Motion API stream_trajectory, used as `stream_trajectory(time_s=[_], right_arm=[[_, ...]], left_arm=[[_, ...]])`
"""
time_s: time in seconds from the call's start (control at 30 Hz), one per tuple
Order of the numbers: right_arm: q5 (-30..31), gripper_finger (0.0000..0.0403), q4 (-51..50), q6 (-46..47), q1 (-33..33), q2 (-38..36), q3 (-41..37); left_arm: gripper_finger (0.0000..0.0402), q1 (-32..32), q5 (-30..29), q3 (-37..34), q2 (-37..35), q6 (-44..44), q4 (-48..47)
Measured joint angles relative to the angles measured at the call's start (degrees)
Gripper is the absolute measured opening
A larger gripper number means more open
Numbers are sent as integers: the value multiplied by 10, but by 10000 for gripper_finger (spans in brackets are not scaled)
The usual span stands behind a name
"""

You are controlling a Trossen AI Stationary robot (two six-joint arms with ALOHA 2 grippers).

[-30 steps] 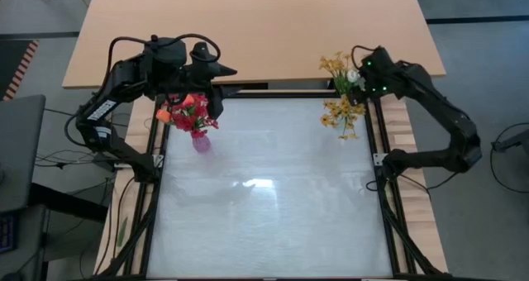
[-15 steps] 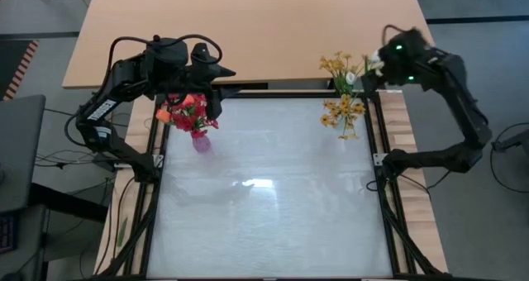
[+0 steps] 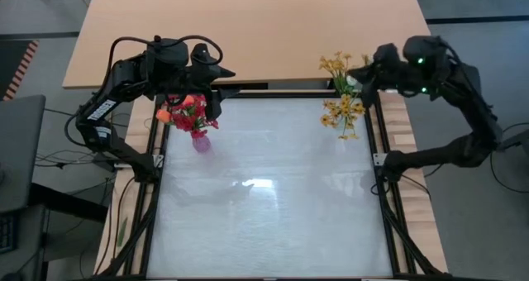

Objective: Sort flowers into vase by color
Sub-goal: Return to Home Position

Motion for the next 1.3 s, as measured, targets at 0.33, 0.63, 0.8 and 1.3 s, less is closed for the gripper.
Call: stream_trajectory(time_s=[0.33, 0.63, 0.8, 1.3], right_arm=[[79, 18, 66, -13, -13, -32, -166], [-20, 20, 158, -10, -58, -66, -200], [-138, 20, 222, -7, -17, -86, -165], [-148, 20, 496, 33, 242, -114, -458]], left_arm=[[212, 0, 40, 0, 0, -10, -7], [212, 0, 45, 0, -6, -8, -10], [212, -1, 56, 0, -43, -6, 9], [212, -78, 16, -399, -235, -45, 318]])
